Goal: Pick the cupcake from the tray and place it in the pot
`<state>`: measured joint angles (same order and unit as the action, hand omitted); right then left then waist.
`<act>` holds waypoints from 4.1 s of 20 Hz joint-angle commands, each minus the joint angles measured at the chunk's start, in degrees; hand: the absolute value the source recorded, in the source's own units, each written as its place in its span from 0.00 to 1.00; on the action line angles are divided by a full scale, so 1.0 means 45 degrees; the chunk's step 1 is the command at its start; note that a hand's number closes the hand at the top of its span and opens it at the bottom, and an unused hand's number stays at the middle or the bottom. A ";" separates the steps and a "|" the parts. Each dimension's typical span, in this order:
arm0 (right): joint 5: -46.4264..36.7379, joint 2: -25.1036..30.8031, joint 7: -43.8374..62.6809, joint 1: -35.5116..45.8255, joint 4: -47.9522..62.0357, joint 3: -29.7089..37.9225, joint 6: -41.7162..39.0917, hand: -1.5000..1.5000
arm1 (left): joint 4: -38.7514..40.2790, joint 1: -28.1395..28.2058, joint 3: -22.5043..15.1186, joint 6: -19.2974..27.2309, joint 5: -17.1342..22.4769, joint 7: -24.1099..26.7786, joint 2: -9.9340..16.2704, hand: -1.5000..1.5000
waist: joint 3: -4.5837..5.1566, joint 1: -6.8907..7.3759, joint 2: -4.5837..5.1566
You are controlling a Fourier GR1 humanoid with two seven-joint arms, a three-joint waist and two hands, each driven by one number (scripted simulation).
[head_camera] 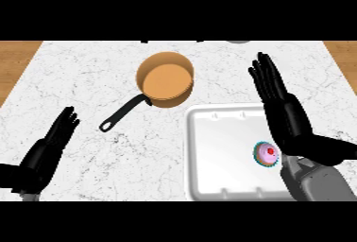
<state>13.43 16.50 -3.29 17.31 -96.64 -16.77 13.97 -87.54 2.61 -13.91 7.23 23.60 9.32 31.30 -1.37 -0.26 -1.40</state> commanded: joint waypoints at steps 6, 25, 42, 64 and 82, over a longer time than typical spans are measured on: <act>-0.3495 0.3008 -0.3314 -0.2290 -0.3316 0.3211 0.2447 1.00 | -0.0288 0.0173 0.1256 0.2496 -0.0175 0.0644 -0.1163 0.50 | 0.0301 -0.1880 -0.0390; -1.1074 -0.0643 -0.3135 -1.5402 -0.6304 0.0857 0.7271 0.00 | -0.0561 -0.0539 -0.0586 0.3387 -0.1650 0.0838 -0.3019 0.50 | 0.0384 -0.0228 0.0414; -1.9866 -0.3643 0.7540 -1.1355 -0.6968 -0.1172 -0.0824 0.00 | -0.0389 -0.1619 -0.1184 0.3738 -0.2509 -0.0179 -0.3766 0.50 | 0.0325 0.0254 0.0393; -1.9077 -0.3651 1.0105 -0.6819 -0.2752 -0.0478 -0.1402 0.00 | -0.0162 -0.1283 0.1331 0.1766 -0.2903 -0.0384 -0.4214 0.50 | 0.0306 0.0044 0.0305; -2.0534 -0.3269 0.8101 -0.5570 0.0399 0.0678 0.1904 1.00 | -0.0676 -0.0358 0.1669 0.1017 -0.3747 -0.0074 -0.4987 0.50 | 0.0305 0.0065 0.0305</act>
<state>-75.98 2.68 32.89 -8.76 -97.43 -13.43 20.69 -90.39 -0.23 -8.50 14.23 5.99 7.69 8.18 0.12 -0.03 -0.14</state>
